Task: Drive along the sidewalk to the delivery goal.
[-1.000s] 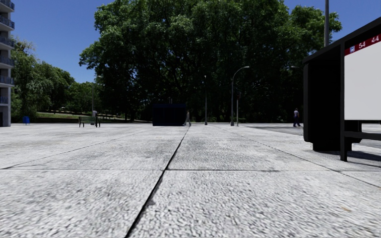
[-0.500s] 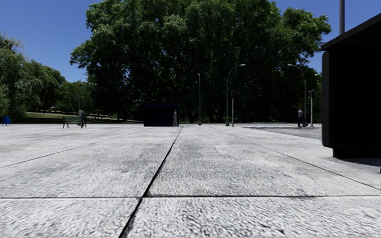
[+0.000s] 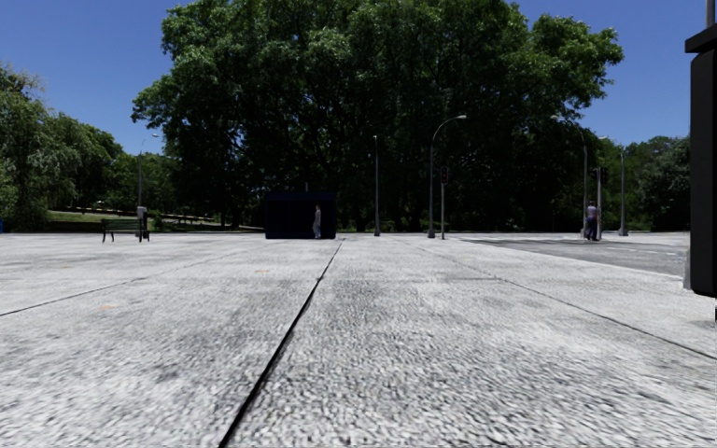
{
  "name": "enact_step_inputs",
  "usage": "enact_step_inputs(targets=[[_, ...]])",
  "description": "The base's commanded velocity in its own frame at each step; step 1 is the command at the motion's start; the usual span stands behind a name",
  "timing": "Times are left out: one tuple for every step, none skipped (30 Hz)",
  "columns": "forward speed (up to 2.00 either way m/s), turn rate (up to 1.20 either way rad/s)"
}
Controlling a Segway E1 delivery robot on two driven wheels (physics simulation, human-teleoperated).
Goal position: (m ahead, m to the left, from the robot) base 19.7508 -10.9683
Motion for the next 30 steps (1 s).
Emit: enact_step_inputs(targets=[[2.0,0.0],[2.0,0.0],[2.0,0.0],[2.0,0.0],[2.0,0.0],[2.0,0.0],[2.0,0.0],[2.0,0.0],[2.0,0.0],[2.0,0.0],[2.0,0.0],[2.0,0.0],[2.0,0.0],[2.0,0.0],[2.0,0.0],[2.0,0.0],[2.0,0.0],[2.0,0.0],[2.0,0.0],[2.0,0.0],[2.0,0.0],[2.0,0.0],[2.0,0.0],[2.0,0.0],[2.0,0.0],[2.0,0.0],[2.0,0.0],[2.0,0.0],[2.0,0.0],[2.0,0.0]])
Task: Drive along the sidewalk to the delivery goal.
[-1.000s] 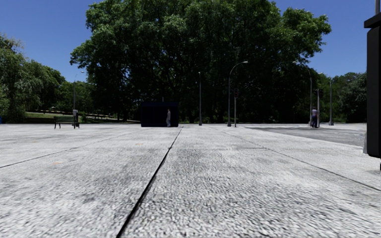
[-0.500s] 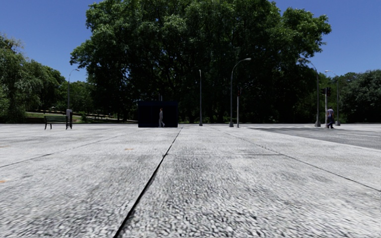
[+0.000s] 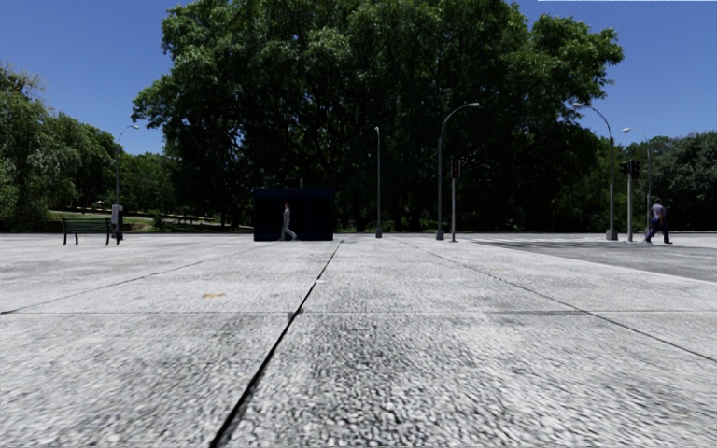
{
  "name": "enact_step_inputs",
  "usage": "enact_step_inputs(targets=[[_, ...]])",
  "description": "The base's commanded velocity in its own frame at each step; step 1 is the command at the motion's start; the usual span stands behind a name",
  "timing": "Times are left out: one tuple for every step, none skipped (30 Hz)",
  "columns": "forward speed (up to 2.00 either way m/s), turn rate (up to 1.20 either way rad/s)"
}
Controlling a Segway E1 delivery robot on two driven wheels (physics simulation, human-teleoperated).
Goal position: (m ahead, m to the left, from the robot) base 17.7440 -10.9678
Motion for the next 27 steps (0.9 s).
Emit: enact_step_inputs(targets=[[2.0,0.0],[2.0,0.0],[2.0,0.0],[2.0,0.0],[2.0,0.0],[2.0,0.0],[2.0,0.0],[2.0,0.0],[2.0,0.0],[2.0,0.0],[2.0,0.0],[2.0,0.0],[2.0,0.0],[2.0,0.0],[2.0,0.0],[2.0,0.0],[2.0,0.0],[2.0,0.0],[2.0,0.0],[2.0,0.0],[2.0,0.0],[2.0,0.0],[2.0,0.0],[2.0,0.0],[2.0,0.0],[2.0,0.0],[2.0,0.0]])
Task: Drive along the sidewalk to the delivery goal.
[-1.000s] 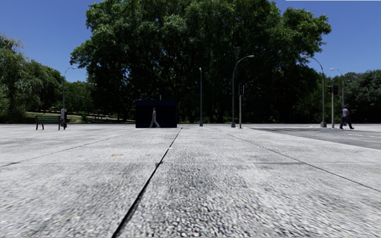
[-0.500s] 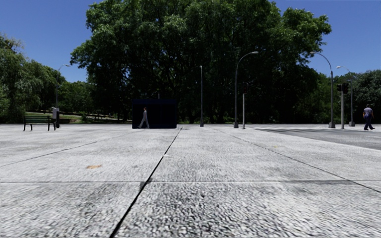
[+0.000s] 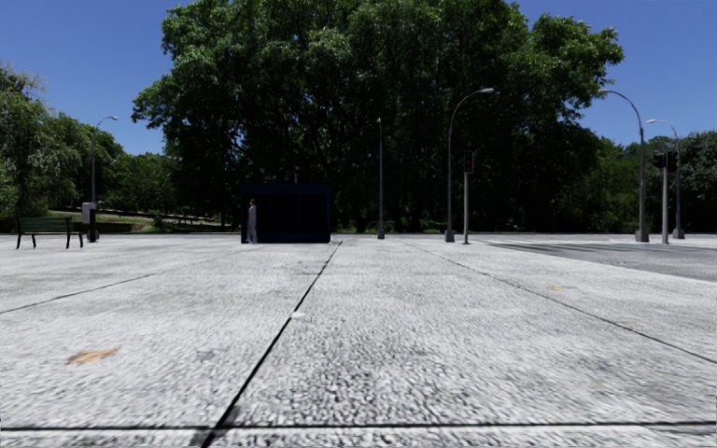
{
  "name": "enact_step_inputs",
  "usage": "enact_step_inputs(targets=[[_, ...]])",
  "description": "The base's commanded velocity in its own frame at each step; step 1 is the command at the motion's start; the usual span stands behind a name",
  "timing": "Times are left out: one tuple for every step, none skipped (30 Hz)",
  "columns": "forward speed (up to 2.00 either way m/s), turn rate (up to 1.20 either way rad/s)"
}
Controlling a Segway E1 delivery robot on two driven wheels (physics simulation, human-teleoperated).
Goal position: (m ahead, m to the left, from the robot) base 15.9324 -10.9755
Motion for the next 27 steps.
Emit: enact_step_inputs(targets=[[2.0,0.0],[2.0,0.0],[2.0,0.0],[2.0,0.0],[2.0,0.0],[2.0,0.0],[2.0,0.0],[2.0,0.0],[2.0,0.0],[2.0,0.0],[2.0,0.0],[2.0,0.0],[2.0,0.0],[2.0,0.0],[2.0,0.0],[2.0,0.0],[2.0,0.0],[2.0,0.0],[2.0,0.0],[2.0,0.0],[2.0,0.0],[2.0,0.0],[2.0,0.0],[2.0,0.0],[2.0,0.0],[2.0,0.0],[2.0,0.0]])
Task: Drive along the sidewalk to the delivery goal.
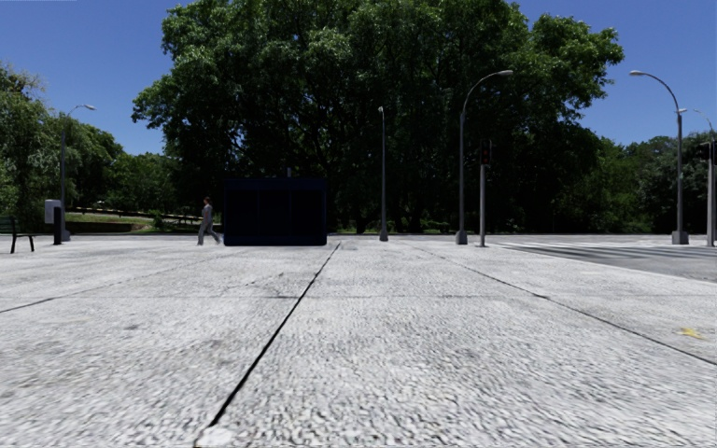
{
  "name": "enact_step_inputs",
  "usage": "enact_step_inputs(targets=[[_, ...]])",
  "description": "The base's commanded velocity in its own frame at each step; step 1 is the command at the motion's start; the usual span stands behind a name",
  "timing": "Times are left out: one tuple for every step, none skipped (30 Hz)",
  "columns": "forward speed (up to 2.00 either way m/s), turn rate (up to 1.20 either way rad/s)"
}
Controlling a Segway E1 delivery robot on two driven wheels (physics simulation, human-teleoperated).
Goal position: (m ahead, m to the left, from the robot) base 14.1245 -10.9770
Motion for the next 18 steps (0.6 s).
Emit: enact_step_inputs(targets=[[2.0,0.0],[2.0,0.0],[2.0,0.0],[2.0,0.0],[2.0,0.0],[2.0,0.0],[2.0,0.0],[2.0,0.0],[2.0,0.0],[2.0,0.0],[2.0,0.0],[2.0,0.0],[2.0,0.0],[2.0,0.0],[2.0,-0.01],[2.0,-0.01],[2.0,-0.01],[2.0,-0.01]])
